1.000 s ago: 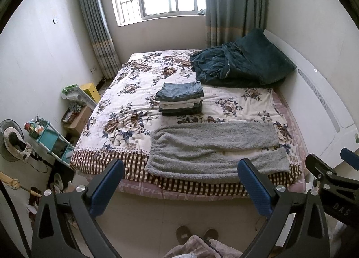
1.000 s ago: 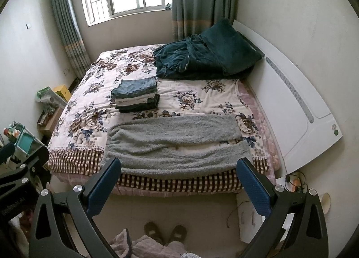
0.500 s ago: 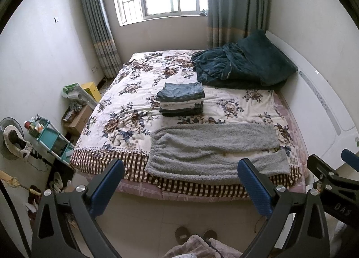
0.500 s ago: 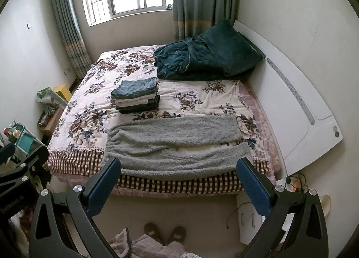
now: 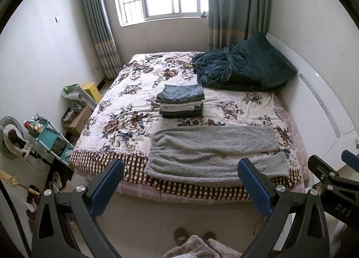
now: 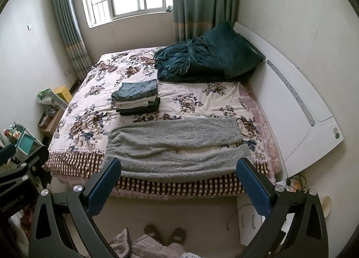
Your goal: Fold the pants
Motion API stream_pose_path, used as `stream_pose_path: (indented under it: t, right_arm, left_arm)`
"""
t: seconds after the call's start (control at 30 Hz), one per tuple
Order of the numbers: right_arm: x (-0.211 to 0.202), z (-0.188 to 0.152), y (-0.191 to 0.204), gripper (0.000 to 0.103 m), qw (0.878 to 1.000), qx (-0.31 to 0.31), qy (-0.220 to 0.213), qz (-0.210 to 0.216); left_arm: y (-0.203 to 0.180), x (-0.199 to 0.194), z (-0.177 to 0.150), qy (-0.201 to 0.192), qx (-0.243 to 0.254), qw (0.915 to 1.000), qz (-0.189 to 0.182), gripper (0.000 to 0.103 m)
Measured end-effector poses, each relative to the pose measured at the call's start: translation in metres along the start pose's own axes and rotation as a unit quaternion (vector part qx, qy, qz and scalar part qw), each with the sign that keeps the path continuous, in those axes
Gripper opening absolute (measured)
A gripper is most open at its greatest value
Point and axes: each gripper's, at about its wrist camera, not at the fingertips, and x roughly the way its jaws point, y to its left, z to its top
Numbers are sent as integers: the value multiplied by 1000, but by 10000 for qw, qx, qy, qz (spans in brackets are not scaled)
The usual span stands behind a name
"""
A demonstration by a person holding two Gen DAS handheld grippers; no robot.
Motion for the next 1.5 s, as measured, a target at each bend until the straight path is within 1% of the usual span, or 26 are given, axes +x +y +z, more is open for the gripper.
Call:
stream_pose_path:
  t: [0.37, 0.5, 0.67, 0.7, 0.8, 0.87, 1.0, 1.13, 1.23, 1.3, 1.37, 1.4, 1.43, 1.5]
  right_arm:
    - [-1, 0, -2, 103, 10000, -10, -20, 31]
    - [0, 0, -1, 103, 10000, 1, -18, 49]
    - [2, 1, -6, 103, 9999, 10, -1, 105]
    - [2, 0, -6, 103, 10000, 23, -6, 96]
    - [13, -2, -14, 103, 9999, 125, 9, 84]
    - [27, 0, -22, 103, 9998, 181, 7, 49]
    - [68, 9, -34, 103, 9997, 215, 41, -127]
    - [123, 20, -49, 103, 9987, 326, 254, -299]
    - [167, 33, -58, 103, 9974, 444, 408, -407]
    - [200, 41, -64, 103, 9960, 513, 506, -526]
    - [237, 54, -66, 103, 9944, 602, 623, -603]
    - [255, 60, -68, 103, 9933, 627, 701, -668]
    - [278, 68, -68, 103, 9918, 664, 814, -729]
    - [320, 84, -70, 103, 9887, 778, 1021, -774]
  left_arm:
    - [0, 1, 1, -18, -3, 10000, 4, 103]
    - [0, 2, 8, -11, -28, 10000, 7, 103]
    - [-12, 7, 18, 19, -96, 9999, 43, 103]
    - [-14, 10, 21, 16, -108, 9999, 58, 103]
    - [-21, 18, 15, -84, -148, 9996, 225, 103]
    - [-25, 35, 18, -12, -259, 9993, 269, 103]
    - [-33, 77, 17, 154, -395, 9984, 364, 103]
    - [-45, 124, 20, 388, -271, 9980, 420, 103]
    - [-56, 169, 30, 590, -108, 9973, 428, 103]
    - [-60, 195, 38, 696, -57, 9968, 377, 103]
    - [-65, 232, 51, 846, 21, 9959, 330, 103]
    - [-66, 244, 56, 894, 39, 9956, 289, 103]
    - [-69, 268, 64, 985, 80, 9948, 254, 103]
    - [-69, 299, 75, 1120, 124, 9935, 162, 103]
